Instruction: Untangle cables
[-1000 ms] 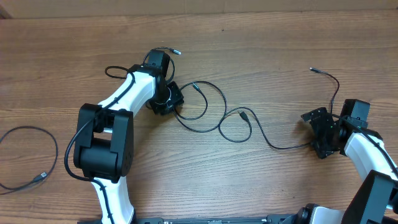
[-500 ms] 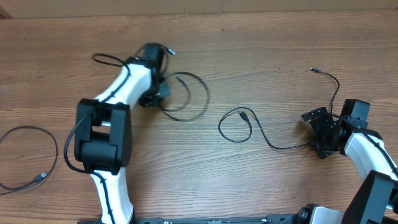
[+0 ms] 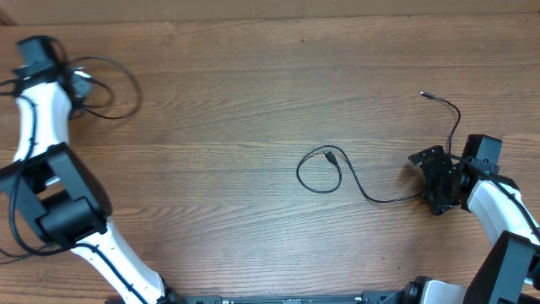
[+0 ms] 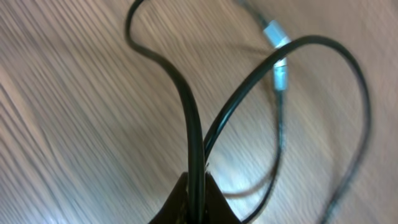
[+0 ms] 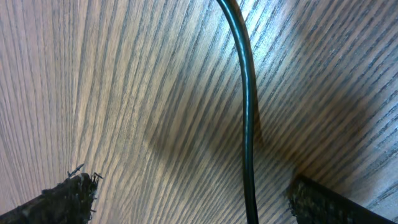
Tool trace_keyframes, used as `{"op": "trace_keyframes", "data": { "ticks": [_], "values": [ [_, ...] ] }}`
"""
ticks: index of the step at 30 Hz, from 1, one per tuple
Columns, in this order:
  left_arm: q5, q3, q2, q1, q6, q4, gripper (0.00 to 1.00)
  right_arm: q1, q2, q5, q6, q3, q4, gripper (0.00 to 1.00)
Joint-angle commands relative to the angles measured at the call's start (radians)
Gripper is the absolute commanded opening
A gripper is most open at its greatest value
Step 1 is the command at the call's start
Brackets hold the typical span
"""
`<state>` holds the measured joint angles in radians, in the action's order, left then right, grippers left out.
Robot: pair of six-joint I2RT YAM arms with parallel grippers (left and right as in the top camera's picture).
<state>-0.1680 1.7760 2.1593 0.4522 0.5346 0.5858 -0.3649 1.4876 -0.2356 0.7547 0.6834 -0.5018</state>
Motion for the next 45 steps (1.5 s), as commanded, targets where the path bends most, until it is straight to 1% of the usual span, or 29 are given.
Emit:
{"op": "trace_keyframes", "data": {
  "ticks": [1, 4, 8, 9, 10, 11, 13, 14, 16, 17, 18, 19, 20, 22, 23, 25, 26, 29, 35, 39, 45],
  "values": [
    [0.036, 0.025, 0.047, 0.046, -0.070, -0.117, 0.04, -0.003, 0.046, 0.066, -0.004, -0.055, -0.024, 1.00],
    [0.101, 0.025, 0.091, 0.055, -0.125, -0.190, 0.04, -0.003, 0.046, 0.066, -0.004, -0.055, -0.024, 1.00],
    [0.116, 0.024, 0.109, 0.020, -0.122, -0.134, 0.05, -0.003, 0.046, 0.066, -0.004, -0.055, -0.024, 1.00],
    [0.117, 0.024, 0.110, 0.010, -0.113, -0.114, 0.09, -0.003, 0.046, 0.066, -0.004, -0.055, -0.024, 1.00],
    [0.116, 0.024, 0.110, 0.000, -0.107, -0.093, 0.21, -0.003, 0.046, 0.066, -0.004, -0.055, -0.024, 1.00],
    [0.116, 0.024, 0.109, -0.010, -0.108, -0.078, 0.45, -0.003, 0.046, 0.066, -0.004, -0.055, -0.024, 1.00],
    [0.108, 0.025, 0.109, -0.016, -0.100, -0.061, 0.76, -0.003, 0.046, 0.066, -0.004, -0.055, -0.024, 1.00],
    [0.109, 0.025, 0.109, -0.016, -0.090, -0.051, 0.86, -0.003, 0.046, 0.066, -0.004, -0.055, -0.024, 1.00],
    [0.105, 0.032, 0.103, -0.006, -0.034, 0.024, 1.00, -0.003, 0.046, 0.066, -0.004, -0.055, -0.024, 1.00],
    [0.106, 0.049, 0.100, 0.006, 0.023, 0.097, 1.00, -0.003, 0.046, 0.066, -0.004, -0.055, -0.024, 1.00],
    [0.116, 0.083, 0.100, 0.021, 0.095, 0.210, 1.00, -0.003, 0.046, 0.066, -0.004, -0.055, -0.024, 1.00],
    [0.130, 0.097, 0.100, 0.026, 0.117, 0.251, 1.00, -0.003, 0.046, 0.066, -0.004, -0.055, -0.024, 1.00],
    [0.196, 0.129, 0.100, 0.032, 0.146, 0.338, 1.00, -0.003, 0.046, 0.066, -0.004, -0.055, -0.024, 1.00],
    [0.278, 0.173, 0.099, 0.032, 0.146, 0.447, 1.00, -0.003, 0.046, 0.066, -0.004, -0.055, -0.024, 1.00],
    [0.290, 0.209, 0.098, 0.026, 0.155, 0.530, 0.99, -0.003, 0.046, 0.066, -0.004, -0.055, -0.024, 1.00],
    [0.293, 0.249, 0.096, 0.009, 0.154, 0.601, 0.99, -0.003, 0.046, 0.066, -0.004, -0.055, -0.024, 1.00],
    [0.293, 0.290, 0.095, -0.011, 0.148, 0.663, 1.00, -0.003, 0.046, 0.066, -0.004, -0.055, -0.024, 1.00],
    [0.297, 0.344, 0.085, -0.061, 0.128, 0.753, 0.99, -0.003, 0.046, 0.066, -0.004, -0.055, -0.024, 1.00],
    [0.407, 0.355, 0.013, -0.197, 0.050, 0.772, 1.00, -0.003, 0.046, 0.066, -0.004, -0.055, -0.024, 1.00],
    [0.413, 0.355, -0.074, -0.297, -0.013, 0.773, 1.00, -0.003, 0.046, 0.066, -0.004, -0.055, -0.008, 1.00],
    [0.396, 0.355, -0.268, -0.392, -0.046, 0.802, 0.99, -0.003, 0.046, 0.056, 0.007, -0.055, 0.091, 1.00]
  ]
}}
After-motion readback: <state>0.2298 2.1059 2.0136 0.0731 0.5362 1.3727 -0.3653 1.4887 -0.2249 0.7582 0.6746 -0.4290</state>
